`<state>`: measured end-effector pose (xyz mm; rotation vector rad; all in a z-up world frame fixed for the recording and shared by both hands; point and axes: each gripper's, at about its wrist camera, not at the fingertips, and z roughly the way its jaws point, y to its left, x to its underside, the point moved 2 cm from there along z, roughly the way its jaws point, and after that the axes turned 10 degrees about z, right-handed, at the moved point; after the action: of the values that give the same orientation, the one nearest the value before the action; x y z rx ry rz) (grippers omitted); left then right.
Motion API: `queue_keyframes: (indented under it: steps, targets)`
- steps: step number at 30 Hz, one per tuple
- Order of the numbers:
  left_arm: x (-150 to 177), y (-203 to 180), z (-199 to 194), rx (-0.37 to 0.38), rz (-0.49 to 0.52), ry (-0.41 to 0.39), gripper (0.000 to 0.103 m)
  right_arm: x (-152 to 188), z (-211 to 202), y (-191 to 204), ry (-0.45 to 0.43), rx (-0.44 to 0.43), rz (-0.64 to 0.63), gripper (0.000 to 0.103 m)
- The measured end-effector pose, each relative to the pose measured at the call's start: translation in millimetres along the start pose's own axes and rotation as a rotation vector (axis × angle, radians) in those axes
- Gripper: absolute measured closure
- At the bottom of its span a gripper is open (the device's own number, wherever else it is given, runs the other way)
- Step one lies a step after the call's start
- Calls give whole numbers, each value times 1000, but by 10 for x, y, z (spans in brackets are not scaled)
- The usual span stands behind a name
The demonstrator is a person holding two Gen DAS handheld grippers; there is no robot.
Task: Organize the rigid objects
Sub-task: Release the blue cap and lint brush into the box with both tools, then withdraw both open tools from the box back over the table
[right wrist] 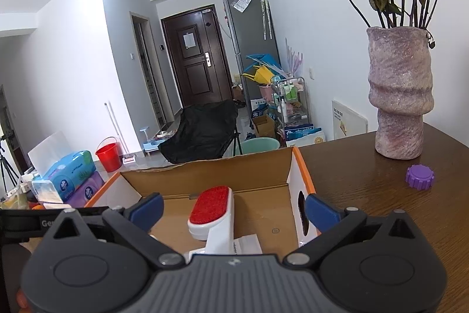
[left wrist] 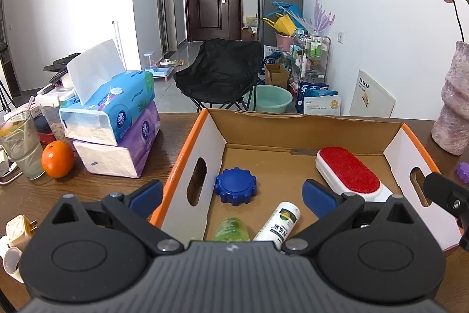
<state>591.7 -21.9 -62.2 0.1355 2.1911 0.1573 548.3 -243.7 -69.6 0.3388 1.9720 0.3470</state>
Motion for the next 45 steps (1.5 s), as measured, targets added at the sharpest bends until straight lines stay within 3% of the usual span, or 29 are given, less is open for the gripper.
queue_keyframes:
  steps: [27, 45]
  targets:
    - [224, 180, -634, 17, -16, -44, 0, 23, -596, 62, -21, -13, -15, 0]
    - [696, 688, -1164, 12, -74, -78, 0, 275, -1226, -7, -3, -26, -47, 0]
